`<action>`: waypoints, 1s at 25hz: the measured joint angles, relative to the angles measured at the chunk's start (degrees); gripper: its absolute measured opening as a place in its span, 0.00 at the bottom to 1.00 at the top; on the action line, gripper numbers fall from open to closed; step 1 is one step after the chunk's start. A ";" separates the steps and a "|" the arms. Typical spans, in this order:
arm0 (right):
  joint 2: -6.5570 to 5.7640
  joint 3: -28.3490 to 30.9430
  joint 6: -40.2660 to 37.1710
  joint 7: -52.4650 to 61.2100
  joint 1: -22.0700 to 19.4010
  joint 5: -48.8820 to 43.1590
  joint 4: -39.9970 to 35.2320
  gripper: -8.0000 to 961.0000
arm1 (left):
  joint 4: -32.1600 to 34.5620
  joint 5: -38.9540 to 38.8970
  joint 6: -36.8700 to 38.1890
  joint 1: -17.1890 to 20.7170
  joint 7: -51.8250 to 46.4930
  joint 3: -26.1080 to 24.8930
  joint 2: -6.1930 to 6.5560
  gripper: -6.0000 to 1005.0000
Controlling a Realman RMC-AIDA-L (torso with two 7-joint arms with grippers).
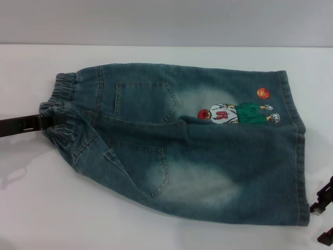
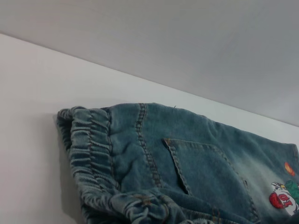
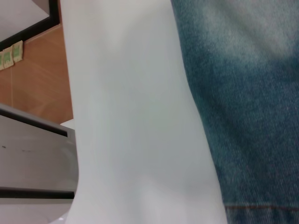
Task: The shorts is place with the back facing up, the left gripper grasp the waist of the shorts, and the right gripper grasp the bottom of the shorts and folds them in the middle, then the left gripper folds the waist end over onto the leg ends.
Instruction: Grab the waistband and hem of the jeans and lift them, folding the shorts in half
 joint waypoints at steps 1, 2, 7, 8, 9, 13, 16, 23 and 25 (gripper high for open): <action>0.05 0.00 0.08 0.03 0.04 -0.03 0.00 0.77 | 0.00 0.00 0.00 0.00 0.00 0.00 0.00 0.05; 0.19 0.00 0.31 0.05 0.15 -0.04 0.04 0.76 | 0.00 0.00 0.01 0.01 0.02 0.00 0.01 0.05; 0.46 0.00 0.49 0.07 0.45 -0.04 0.16 0.76 | -0.19 0.00 -0.01 0.02 0.20 0.05 -0.03 0.05; 0.56 0.00 0.49 0.06 0.56 -0.04 0.16 0.76 | -0.26 0.00 -0.04 0.02 0.21 0.10 -0.03 0.05; 0.65 0.00 0.49 0.06 0.66 -0.04 0.16 0.76 | -0.30 0.00 -0.07 0.02 0.21 0.14 -0.03 0.05; 0.95 0.00 0.49 -0.17 1.08 0.05 0.16 0.76 | -0.35 0.00 -0.12 0.02 0.27 0.25 -0.03 0.05; 1.08 0.00 0.33 -0.24 1.52 0.21 0.13 0.76 | -0.41 0.00 -0.14 0.02 0.31 0.35 -0.02 0.05; 1.67 0.34 0.02 -0.22 2.42 0.41 -0.17 0.76 | -0.34 -0.01 -0.17 0.35 0.37 0.41 -0.04 0.05; 1.81 0.22 -0.01 -0.22 2.61 0.74 -0.20 0.76 | -0.33 -0.01 -0.17 0.45 0.39 0.36 -0.06 0.05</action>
